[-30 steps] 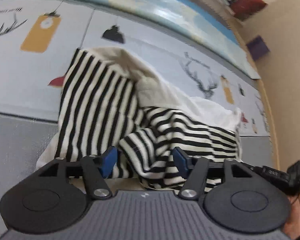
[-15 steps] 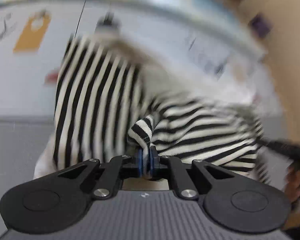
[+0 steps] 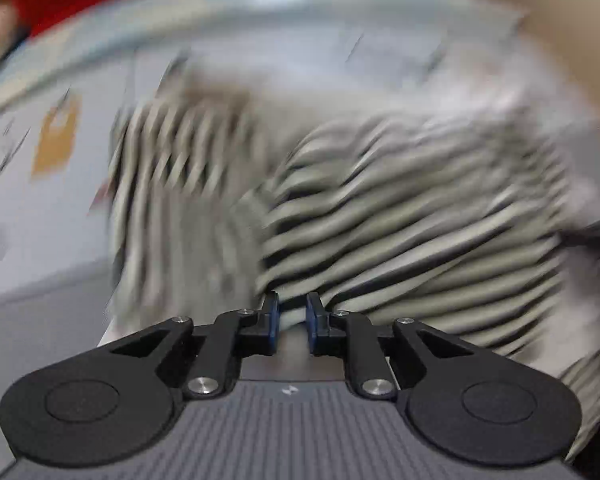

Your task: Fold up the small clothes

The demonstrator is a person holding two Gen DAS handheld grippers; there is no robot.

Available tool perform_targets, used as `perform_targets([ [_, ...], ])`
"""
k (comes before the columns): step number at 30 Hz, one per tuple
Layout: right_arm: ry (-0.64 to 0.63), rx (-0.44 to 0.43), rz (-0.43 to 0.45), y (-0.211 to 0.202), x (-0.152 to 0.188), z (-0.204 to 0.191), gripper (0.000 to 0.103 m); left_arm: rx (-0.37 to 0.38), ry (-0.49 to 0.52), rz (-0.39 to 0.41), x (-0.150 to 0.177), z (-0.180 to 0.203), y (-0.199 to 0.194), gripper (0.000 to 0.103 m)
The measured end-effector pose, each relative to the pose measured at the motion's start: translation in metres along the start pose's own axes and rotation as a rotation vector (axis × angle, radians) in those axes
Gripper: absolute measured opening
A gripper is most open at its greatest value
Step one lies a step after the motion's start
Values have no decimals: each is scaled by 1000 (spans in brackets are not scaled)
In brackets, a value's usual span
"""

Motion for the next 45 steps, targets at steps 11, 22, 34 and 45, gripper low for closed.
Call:
perform_targets([
  [11, 23, 117, 159, -101, 7, 46, 25, 93, -174, 130, 25, -41, -74, 24],
  [22, -167, 146, -26, -153, 125, 64, 26, 206, -106, 37, 113, -63, -95, 24],
  [34, -245, 251, -212, -144, 176, 101, 46, 72, -110, -207, 184, -87, -98, 50],
  [45, -239, 268, -322, -130, 195, 117, 56, 139, -281, -355, 221, -99, -81, 53],
])
Point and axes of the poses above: each gripper's, at about its wrist camera, not at the fingertips, and y roughly the way its jaws point, z to its right, x to its underside, the point moved 8 cm from there along y, roughly the way its jaws point, and after that the axes turned 6 degrees about -x, right-handed, at the moved point
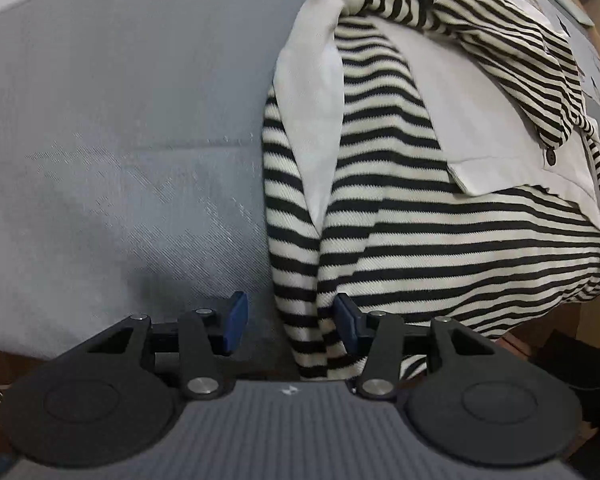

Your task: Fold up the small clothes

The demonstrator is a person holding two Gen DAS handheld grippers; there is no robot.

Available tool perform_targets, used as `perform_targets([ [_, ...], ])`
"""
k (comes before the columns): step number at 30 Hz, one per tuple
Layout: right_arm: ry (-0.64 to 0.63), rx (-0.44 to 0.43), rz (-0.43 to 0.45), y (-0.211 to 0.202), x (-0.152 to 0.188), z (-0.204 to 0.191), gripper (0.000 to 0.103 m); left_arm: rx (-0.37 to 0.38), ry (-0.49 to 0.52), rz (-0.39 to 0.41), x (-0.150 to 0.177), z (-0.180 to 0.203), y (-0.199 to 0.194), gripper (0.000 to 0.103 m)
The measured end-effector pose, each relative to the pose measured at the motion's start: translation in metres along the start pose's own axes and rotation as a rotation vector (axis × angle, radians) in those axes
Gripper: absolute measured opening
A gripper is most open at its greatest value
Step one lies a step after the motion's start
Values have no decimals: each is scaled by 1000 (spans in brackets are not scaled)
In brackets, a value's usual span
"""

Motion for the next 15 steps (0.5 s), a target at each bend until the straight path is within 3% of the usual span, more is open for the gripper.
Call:
perform_targets([
  [3, -13, -7, 2, 1, 1, -3, 55, 14, 5, -14, 4, 5, 7, 53],
  [5, -34, -6, 11, -1, 1, -7, 43, 1, 16, -3, 6, 9, 7, 53],
  [6, -52, -10, 23, -3, -1, -12, 29, -5, 28, 3, 7, 12, 6, 52],
  [7, -66, -22, 37, -6, -1, -17, 20, -18, 42, 12, 9, 15, 5, 45],
  [8, -74, -38, 46, -9, -2, -22, 16, -29, 57, 22, 11, 19, 5, 26],
  [9, -83, -54, 50, -11, -1, -27, 8, -37, 81, 31, 14, 24, 3, 15],
  [10, -94, -63, 52, -12, 0, -30, 7, -44, 104, 39, 16, 28, 1, 10],
  [13, -100, -81, 79, -20, -4, -37, 6, -90, 207, 92, 19, 41, -14, 6],
  [15, -56, -109, 127, -31, -13, -34, 5, -82, 225, 126, 18, 44, -29, 6],
])
Point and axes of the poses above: each gripper's, at about its wrist camera, not at the fingertips, and y roughly the way its jaws point, z to its right, x to its underside, the point moved 8 cm from there along y, roughly the way its jaws point, and after that the axes turned 6 degrees about -x, right-handed, at the moved point
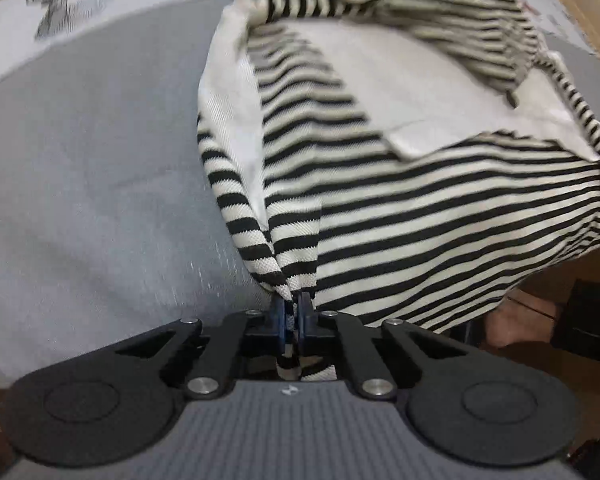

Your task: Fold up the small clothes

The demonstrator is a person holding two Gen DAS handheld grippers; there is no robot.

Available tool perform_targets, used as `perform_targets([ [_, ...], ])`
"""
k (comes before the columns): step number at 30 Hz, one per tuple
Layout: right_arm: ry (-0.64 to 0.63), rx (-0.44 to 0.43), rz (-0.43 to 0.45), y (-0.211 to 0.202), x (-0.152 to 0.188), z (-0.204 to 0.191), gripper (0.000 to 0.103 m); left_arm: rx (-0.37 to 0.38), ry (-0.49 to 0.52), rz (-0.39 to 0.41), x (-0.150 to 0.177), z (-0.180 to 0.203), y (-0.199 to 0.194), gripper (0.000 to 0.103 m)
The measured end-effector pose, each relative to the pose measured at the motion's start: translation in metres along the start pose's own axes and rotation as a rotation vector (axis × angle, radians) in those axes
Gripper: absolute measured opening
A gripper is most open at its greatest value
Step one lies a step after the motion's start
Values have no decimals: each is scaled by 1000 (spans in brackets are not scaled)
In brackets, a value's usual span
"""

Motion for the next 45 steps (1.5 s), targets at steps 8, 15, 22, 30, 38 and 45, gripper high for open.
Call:
perform_targets([
  [8, 347, -218, 341, -87, -36, 17, 5, 120, -36, 245, -19, -11, -94, 4],
  [15, 587, -340, 531, -137, -22, 36, 4, 166, -59, 336, -1, -30, -147, 2],
  [22, 690, -393, 618, -176, 3, 40, 4, 221, -129, 379, 4, -59, -175, 2],
  [30, 792, -396, 569, -157, -25, 52, 4, 203, -216, 350, -66, -78, -147, 2],
  [38, 986, -370, 524, -93, -138, 122, 5, 181, -443, 347, -228, -112, -82, 3],
  [45, 1080, -223, 517, 5, -192, 166, 13, 168, -492, 309, -261, -113, -42, 13],
])
Point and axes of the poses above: each gripper's, at about its wrist camera, not at the fingertips, and y roughly the way its jaws point, z to its right, x to its underside, the point moved 8 cm from there along y, roughly the way its jaws point, and after that the axes turned 6 degrees about -x, right-handed, at the moved point
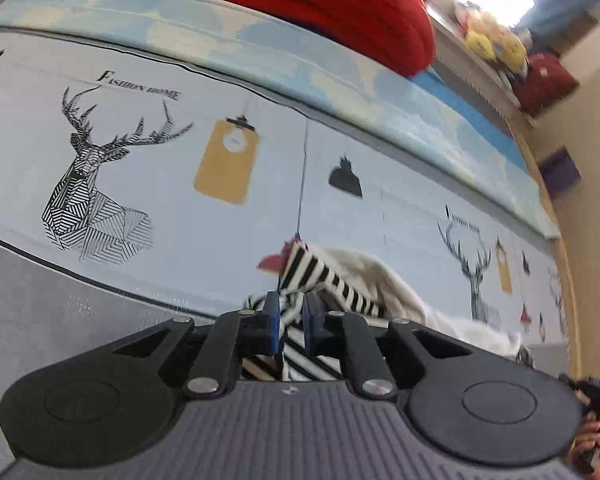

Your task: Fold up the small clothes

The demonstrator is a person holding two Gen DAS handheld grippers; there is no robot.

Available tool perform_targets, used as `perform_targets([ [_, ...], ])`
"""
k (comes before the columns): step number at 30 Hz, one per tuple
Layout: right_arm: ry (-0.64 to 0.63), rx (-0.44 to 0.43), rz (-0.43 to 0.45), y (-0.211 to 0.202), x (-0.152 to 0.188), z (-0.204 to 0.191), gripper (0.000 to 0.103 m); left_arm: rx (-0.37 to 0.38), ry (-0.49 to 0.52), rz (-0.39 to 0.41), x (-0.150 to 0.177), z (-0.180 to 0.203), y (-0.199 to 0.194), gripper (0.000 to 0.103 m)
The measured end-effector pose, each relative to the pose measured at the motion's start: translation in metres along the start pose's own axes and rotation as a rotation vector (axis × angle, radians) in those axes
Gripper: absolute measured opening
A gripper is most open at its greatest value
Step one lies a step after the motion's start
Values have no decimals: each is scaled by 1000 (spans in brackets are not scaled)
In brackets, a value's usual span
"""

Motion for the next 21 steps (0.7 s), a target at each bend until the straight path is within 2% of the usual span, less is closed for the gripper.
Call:
perform_targets([
  [2, -112, 22, -73, 9, 14, -9, 14, 35, 26, -15, 8, 7, -1, 20],
  [3, -162, 20, -73, 8, 16, -17, 18, 62, 48, -34, 14, 13, 2, 22],
  [4, -216, 11, -67, 7, 18, -25, 28, 81, 75, -61, 20, 19, 7, 25],
  [6, -281, 4, -88, 10, 26, -33, 35, 58, 102, -102, 30, 24, 19, 28],
  [7, -296, 5, -118, 14, 33, -34, 36, 25, 97, -129, 35, 23, 29, 31],
  [10, -309, 0, -217, 30, 59, -34, 36, -78, 51, -172, 44, 12, 51, 32],
  [12, -315, 11, -248, 41, 70, -37, 36, -95, 43, -171, 44, 9, 59, 34],
  [16, -288, 33, -237, 54, 75, -36, 44, -112, 24, -202, 46, 7, 73, 36],
  [21, -245, 107, -187, 72, 63, -23, 44, -165, 45, -198, 44, 7, 85, 35],
])
Point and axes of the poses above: each gripper's, at about its wrist camera, not at the fingertips, and y roughly the way its jaws point, z to its right, x to its underside, the point moved 8 cm from there along y, roughly the way its jaws point, and after that the axes turned 6 degrees about -x, right-handed, at the moved point
